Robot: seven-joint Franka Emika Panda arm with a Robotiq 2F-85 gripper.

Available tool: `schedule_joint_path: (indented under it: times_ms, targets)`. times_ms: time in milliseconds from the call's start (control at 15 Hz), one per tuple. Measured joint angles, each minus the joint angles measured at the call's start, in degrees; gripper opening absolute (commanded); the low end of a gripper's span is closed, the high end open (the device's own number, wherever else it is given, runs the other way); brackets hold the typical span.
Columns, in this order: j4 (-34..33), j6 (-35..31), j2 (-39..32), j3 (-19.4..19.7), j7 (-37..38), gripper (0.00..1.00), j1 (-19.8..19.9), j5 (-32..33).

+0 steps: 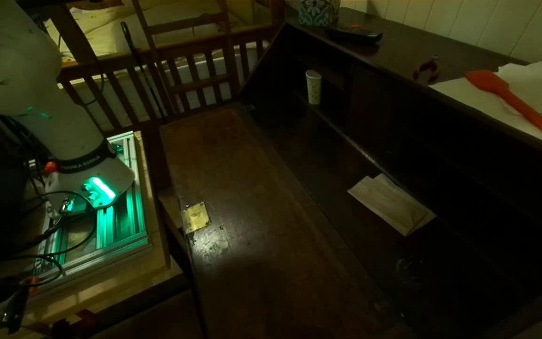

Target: Remove the black remote control from the top of the cabinet and set it down on the right side.

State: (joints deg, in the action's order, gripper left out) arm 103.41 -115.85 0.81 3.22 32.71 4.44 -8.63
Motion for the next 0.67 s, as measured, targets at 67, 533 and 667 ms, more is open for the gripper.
schedule_joint_path:
  times_ms: [67,533,667]
  targets:
    - [0.02,0.00,0.16,0.00,-0.01,1.00,-0.05,0.00]
    - [-0.63,1.46,-2.07,0.09,6.68,1.00,-0.05,8.68]
    - [-3.36,2.23,-6.16,0.08,10.96,1.00,-0.28,13.14]
